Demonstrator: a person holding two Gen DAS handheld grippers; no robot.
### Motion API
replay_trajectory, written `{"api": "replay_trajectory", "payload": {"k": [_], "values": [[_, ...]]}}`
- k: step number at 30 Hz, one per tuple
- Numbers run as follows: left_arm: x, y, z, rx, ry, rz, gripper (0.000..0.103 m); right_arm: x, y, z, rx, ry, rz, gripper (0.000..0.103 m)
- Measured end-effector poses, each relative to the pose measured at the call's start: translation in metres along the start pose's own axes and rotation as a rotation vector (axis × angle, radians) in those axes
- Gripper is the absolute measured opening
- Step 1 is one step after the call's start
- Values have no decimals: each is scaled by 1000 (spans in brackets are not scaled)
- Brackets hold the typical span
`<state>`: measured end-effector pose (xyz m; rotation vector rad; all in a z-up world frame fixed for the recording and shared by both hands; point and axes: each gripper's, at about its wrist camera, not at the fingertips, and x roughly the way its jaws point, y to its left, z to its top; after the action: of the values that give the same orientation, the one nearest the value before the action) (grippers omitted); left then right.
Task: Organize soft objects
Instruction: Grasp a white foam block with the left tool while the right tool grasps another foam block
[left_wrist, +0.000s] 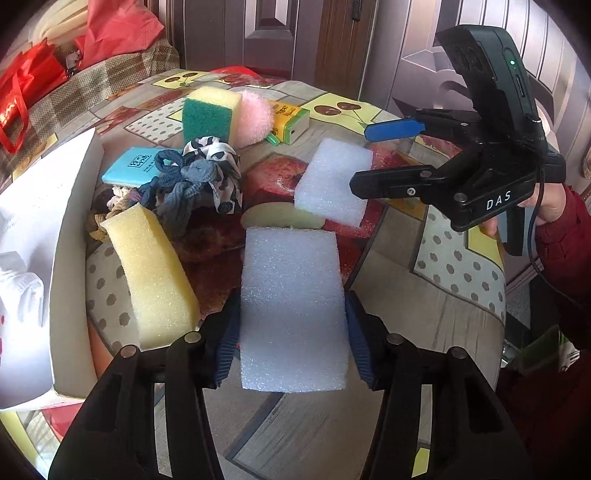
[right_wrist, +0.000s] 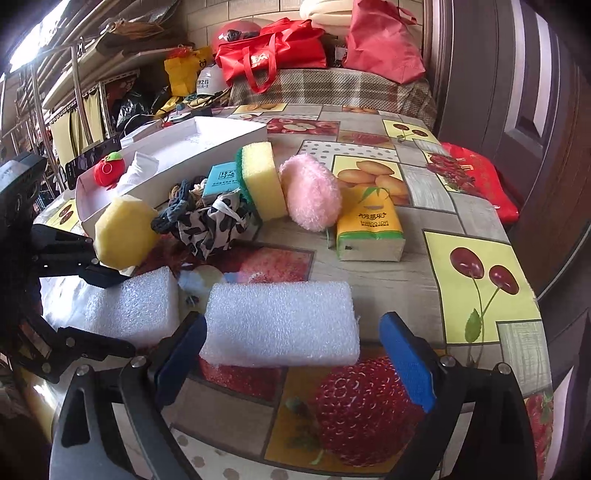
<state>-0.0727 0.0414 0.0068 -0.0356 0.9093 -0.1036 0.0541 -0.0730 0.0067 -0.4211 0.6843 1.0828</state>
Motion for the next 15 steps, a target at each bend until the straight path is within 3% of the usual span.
{"api": "replay_trajectory", "payload": {"k": [2,7,9,12,15], "values": [[1,0,1,10,1,3,52,-7,-1,-4,19,20,36,95],[4,0,3,31,-2,9,52,0,5,-8,100,134,279,95],[3,1,2,26,-8,4,52,12,5,-2,120,149,270,95],[2,3,2,18,-12,0,52,31,-7,13,162,125,161,95],[2,2,2,16,-15,0,52,41,-20,28,271,120,166,95]]}}
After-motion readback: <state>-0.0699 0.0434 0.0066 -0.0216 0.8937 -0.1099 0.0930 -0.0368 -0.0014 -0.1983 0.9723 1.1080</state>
